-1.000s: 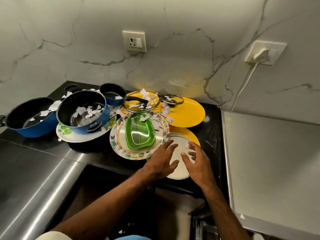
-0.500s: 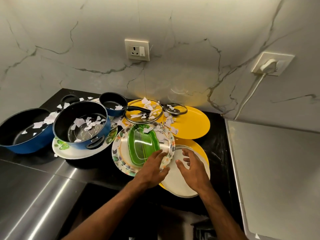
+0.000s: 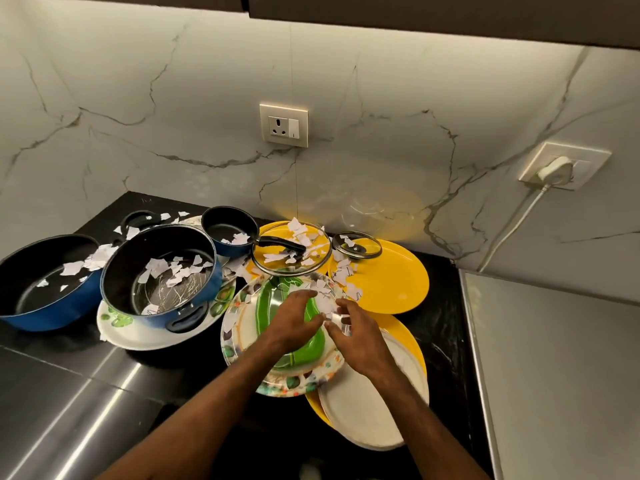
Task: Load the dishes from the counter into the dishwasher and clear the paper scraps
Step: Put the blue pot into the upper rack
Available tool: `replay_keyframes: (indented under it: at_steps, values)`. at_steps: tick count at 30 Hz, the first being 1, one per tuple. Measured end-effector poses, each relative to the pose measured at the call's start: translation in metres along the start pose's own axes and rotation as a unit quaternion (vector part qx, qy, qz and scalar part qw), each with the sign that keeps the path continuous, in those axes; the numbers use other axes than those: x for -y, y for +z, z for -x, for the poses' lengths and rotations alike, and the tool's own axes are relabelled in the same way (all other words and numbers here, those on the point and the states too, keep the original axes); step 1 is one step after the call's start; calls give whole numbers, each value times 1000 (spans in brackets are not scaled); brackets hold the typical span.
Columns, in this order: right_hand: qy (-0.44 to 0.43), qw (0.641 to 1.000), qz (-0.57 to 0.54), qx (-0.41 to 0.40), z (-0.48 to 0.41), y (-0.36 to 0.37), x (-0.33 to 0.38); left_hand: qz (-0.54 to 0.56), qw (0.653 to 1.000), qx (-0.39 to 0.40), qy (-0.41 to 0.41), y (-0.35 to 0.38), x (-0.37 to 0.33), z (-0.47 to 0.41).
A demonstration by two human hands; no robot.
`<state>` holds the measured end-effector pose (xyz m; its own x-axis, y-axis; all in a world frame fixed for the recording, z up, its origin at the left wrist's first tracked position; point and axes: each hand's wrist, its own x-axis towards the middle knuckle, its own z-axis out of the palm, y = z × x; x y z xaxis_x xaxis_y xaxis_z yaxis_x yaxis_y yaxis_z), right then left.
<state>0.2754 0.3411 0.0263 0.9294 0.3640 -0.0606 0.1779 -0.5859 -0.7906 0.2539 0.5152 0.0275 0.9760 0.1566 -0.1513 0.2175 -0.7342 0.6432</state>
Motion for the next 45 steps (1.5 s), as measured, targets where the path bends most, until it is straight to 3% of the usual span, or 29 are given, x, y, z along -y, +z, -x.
replay_keyframes:
  at_steps: [4, 7, 9, 11, 13, 18, 27, 34, 40, 45]
  values:
    - [-17, 1000, 9, 23, -31, 1, 8, 88, 993, -48, -60, -10, -3, -37]
    - [-27, 999, 8, 22, -54, -3, 10, 223, 964, -63, -132, -12, 2, -74]
    - [-32, 999, 7, 19, -66, -7, 9, 381, 902, -70, -191, -16, 4, -102]
    - [-34, 999, 8, 19, -74, -13, 6, 524, 810, -100, -243, -23, 4, -126]
    - [-39, 999, 12, 22, -78, -19, 4, 597, 743, -132, -273, -31, 5, -145]
    - [-53, 999, -1, 13, -82, -27, -2, 664, 650, -180, -322, -36, 13, -178]
    - [-42, 998, -15, 34, -81, -27, 0, 691, 613, -181, -337, -29, 11, -193]
    - [-42, 998, -18, 43, -84, -27, 1, 665, 624, -212, -351, -36, 16, -200]
    - [-50, 997, -21, 48, -83, -21, 2, 743, 569, -164, -312, -44, 20, -197]
    - [-65, 996, -57, 31, -77, -18, 10, 739, 604, -123, -272, -41, 8, -162]
